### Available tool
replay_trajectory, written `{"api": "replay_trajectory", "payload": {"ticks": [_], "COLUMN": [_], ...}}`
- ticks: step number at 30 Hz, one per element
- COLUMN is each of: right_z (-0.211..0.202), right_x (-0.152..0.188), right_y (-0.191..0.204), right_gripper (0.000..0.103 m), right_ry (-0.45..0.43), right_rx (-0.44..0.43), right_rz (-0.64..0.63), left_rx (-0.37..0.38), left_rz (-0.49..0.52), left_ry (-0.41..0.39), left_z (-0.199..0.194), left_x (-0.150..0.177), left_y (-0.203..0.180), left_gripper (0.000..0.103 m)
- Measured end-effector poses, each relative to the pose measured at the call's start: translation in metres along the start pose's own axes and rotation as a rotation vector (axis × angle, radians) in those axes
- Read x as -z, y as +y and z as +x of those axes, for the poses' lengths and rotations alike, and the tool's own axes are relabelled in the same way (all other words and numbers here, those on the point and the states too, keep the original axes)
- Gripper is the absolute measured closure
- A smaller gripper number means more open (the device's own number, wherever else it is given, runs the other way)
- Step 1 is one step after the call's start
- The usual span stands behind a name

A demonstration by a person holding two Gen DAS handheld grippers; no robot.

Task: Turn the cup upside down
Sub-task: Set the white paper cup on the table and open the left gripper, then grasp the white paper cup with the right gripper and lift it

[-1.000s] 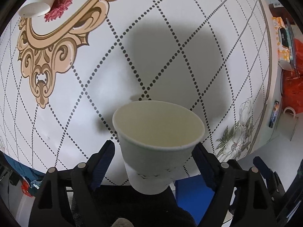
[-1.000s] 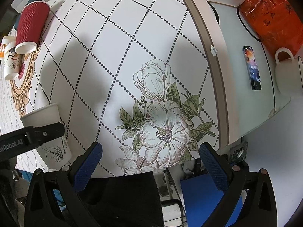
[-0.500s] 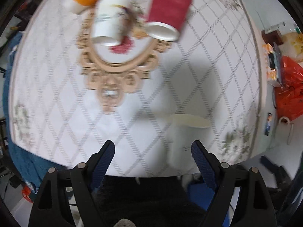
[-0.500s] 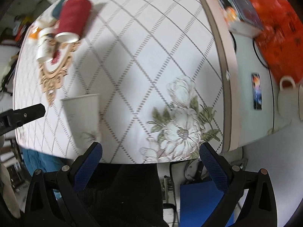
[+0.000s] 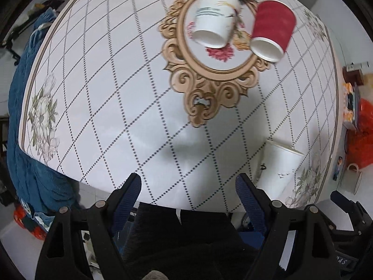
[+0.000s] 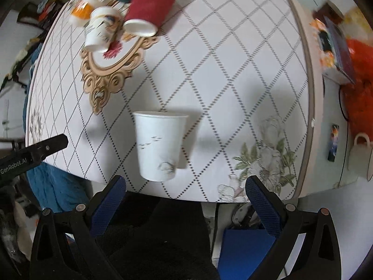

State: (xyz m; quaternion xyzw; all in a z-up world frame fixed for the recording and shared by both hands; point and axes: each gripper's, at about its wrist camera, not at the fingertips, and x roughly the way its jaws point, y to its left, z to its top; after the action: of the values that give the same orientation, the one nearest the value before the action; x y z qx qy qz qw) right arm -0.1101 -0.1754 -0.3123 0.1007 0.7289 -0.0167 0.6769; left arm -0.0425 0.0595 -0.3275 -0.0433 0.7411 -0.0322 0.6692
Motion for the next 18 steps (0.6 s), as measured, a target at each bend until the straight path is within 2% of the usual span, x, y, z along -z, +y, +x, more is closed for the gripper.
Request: {"api": "replay_trajectory", "payload": {"ticks": [4, 7, 8, 9, 12, 15, 18], "right_z": [0.002, 0.001, 0.0, -0.002, -0.008, 0.003, 0.028], "right_x": [-0.003, -0.005, -0.006, -0.007, -0.002, 0.02, 0.043], "right_y": [0.023, 0.042, 0.049, 0.057, 0.09, 0.123, 0.13], "right_gripper": [0.0, 0.0, 0.0, 0.0, 0.0, 0.0, 0.0], "right_ry": [0.017, 0.017, 0.011, 0.0, -0.071, -0.151, -0.12], "right_rx": [0.026, 0.084, 0.11, 0.146, 0.296, 0.569, 0.768], "right_rz": [-0.071, -0.169, -0.224, -0.296, -0.623, -1.088, -1.463], "left_rx": [-0.002, -0.004, -0.002, 0.0, -0.027, -0.034, -0.023], "left_rz": [-0.028, -0.053, -0.056, -0.052, -0.024, -0.027, -0.044], "left_ry": [-0.009, -0.013, -0.02, -0.039, -0.1, -0.111, -0.098], "left_z": [0.005, 0.01, 0.011, 0.012, 0.011, 0.017, 0.027], "left_x": [0.0, -0.002, -0.002, -0.004, -0.007, -0.012, -0.016], "left_y": [0.017, 0.028, 0.029, 0.031, 0.031, 0.032, 0.035], "left_gripper": [0.021, 0.019, 0.013, 0.0, 0.0, 0.0, 0.0]}}
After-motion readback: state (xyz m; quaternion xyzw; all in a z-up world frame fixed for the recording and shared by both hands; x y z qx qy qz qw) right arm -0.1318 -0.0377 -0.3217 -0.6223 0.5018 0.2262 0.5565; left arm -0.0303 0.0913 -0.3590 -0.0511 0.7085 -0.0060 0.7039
